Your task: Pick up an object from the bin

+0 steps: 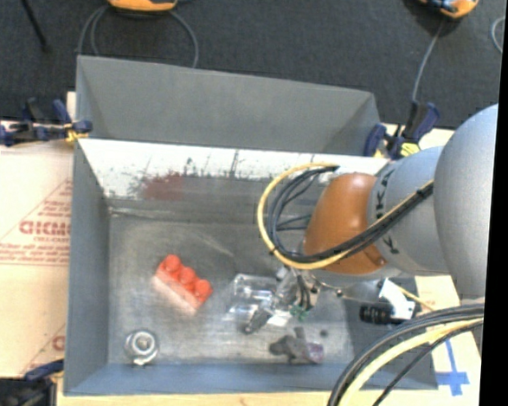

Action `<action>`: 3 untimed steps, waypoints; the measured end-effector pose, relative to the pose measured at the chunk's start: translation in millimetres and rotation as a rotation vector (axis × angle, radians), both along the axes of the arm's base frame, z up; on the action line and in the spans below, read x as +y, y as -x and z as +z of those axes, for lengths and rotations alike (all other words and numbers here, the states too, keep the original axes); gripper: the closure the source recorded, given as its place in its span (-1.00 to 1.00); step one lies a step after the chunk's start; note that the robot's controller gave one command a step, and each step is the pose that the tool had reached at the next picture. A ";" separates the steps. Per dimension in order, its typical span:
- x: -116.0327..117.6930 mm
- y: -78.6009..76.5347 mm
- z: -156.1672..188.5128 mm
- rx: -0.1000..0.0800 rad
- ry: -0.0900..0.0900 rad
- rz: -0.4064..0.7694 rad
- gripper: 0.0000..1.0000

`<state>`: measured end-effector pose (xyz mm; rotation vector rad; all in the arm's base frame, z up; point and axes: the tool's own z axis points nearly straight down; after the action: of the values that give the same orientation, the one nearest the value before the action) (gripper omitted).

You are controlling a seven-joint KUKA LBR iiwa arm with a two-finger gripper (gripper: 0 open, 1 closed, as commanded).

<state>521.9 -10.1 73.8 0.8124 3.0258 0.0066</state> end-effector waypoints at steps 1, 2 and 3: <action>10.8 10.0 0.9 -0.010 0.001 -0.198 -1.00; 10.4 9.3 2.0 -0.011 0.001 -0.197 1.00; 9.3 8.0 114.9 0.003 0.001 -0.190 1.00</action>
Offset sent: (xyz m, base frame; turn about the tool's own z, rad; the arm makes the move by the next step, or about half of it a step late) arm -0.0154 0.0121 -0.0038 0.2002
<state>513.9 -0.8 188.7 1.0966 2.9375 0.0023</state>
